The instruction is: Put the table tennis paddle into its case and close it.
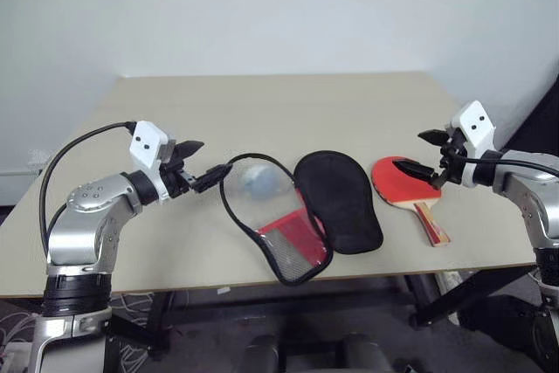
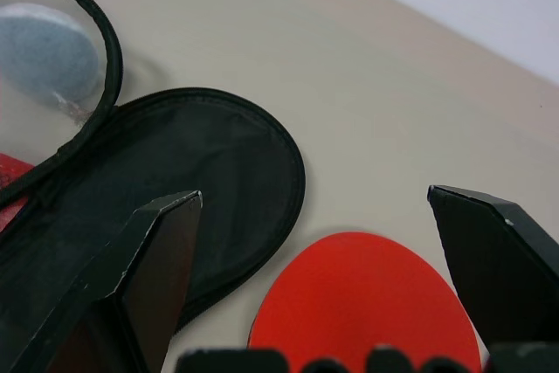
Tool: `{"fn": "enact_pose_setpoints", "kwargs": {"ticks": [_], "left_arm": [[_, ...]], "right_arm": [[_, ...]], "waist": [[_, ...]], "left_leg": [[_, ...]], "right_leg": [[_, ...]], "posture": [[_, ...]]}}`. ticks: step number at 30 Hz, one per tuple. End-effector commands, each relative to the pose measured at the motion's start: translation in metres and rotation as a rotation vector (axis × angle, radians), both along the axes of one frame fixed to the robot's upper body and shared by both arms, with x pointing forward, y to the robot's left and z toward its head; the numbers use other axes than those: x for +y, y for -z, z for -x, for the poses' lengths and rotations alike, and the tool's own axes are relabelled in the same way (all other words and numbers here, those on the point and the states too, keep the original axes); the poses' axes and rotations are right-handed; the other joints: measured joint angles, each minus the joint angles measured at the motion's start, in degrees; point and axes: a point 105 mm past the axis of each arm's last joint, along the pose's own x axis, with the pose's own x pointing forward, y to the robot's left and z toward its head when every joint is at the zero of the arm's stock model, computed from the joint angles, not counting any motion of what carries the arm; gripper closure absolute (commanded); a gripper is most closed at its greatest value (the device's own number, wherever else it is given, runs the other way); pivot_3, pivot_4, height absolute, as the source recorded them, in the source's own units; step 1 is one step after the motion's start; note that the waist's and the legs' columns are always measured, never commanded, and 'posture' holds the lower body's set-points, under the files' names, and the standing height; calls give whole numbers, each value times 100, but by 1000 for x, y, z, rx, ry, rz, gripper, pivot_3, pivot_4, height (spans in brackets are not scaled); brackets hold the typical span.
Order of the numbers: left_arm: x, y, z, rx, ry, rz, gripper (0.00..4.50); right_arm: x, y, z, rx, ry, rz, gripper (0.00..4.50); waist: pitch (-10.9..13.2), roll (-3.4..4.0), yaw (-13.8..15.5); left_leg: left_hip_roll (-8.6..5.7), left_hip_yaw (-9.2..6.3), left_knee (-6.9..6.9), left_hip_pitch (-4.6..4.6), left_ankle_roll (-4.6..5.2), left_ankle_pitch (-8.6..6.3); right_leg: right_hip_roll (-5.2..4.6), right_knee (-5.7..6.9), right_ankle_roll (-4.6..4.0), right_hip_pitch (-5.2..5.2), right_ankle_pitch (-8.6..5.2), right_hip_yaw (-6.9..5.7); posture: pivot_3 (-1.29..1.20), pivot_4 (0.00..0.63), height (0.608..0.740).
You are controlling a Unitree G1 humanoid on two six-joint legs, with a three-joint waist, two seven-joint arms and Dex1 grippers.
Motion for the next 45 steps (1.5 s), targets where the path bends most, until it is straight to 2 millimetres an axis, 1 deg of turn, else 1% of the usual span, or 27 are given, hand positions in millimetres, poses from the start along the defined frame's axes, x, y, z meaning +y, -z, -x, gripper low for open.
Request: {"fn": "enact_pose_setpoints", "kwargs": {"ticks": [1,4,6,10,14,21,24,29,32,34,36,40,44,45], "left_arm": [[-3,-11,0,-54,12,0,33],[-5,-11,-4,-63,12,-3,33],[-5,-15,-7,-68,9,-1,33],[-5,-14,-6,-64,36,-32,33],[-4,-15,-6,-59,41,-36,33],[-6,-17,-17,-64,89,-48,33],[-6,-13,-21,-44,109,-37,33],[-19,-7,-20,6,218,-24,33],[-23,-8,-22,12,254,-46,33],[-21,-9,-21,12,259,-51,33],[-20,-10,-21,12,260,-54,33],[-20,-11,-17,15,263,-55,33],[-16,-11,-11,26,249,-58,33],[-13,-10,-10,26,242,-62,33]], "right_arm": [[-5,-17,3,-57,15,27,0],[-7,-13,5,-52,27,24,0],[-3,-15,4,-55,28,9,0],[3,-12,4,-50,31,-9,0],[2,-9,9,-47,53,-16,0],[-2,-12,21,-57,92,-12,0],[-4,-12,27,-49,105,-18,0],[-10,-10,42,-21,149,-16,0],[-15,1,52,25,175,-4,0],[-17,7,54,46,192,-11,0],[-19,14,52,71,224,-15,0],[-35,37,46,150,329,2,0],[-47,49,40,195,407,7,0],[-48,54,41,230,405,3,0]], "waist": [[0,0,-1],[0,0,-4],[0,0,-6],[0,-1,-8],[0,-1,-5],[0,-3,54],[0,-3,92],[0,-5,131],[0,-14,158],[0,-15,161],[1,-13,151],[1,-14,134],[1,-13,133],[1,-12,134]], "left_leg": [[0,0,1,0,0,0],[1,0,0,0,0,0],[1,1,1,0,0,0],[1,1,1,0,0,0],[1,1,1,0,0,0],[1,2,4,-1,0,0],[0,3,4,-1,0,0],[2,4,6,-1,1,-1],[2,0,12,-5,1,-1],[2,2,13,-5,1,-1],[2,4,13,-4,2,-1],[7,5,9,-2,1,-1],[5,7,10,-3,2,-1],[5,7,9,-3,2,-1]], "right_leg": [[0,0,0,0,0,0],[0,0,0,0,0,0],[1,0,0,0,0,0],[1,0,0,-1,0,1],[1,0,0,-1,0,0],[1,0,2,0,-1,0],[1,0,8,0,-5,1],[2,0,11,1,-7,0],[2,0,24,2,-15,-4],[1,-1,25,4,-16,-3],[0,-1,25,2,-16,-2],[2,0,25,-1,-16,-2],[1,0,24,0,-16,1],[1,0,24,-1,-16,1]], "posture": [[0,0,740],[0,0,740],[0,0,740],[0,0,740],[0,0,740],[0,0,740],[0,0,740],[0,0,740],[0,0,740],[0,0,740],[0,0,740],[0,0,740],[0,0,740],[0,0,740]]}}
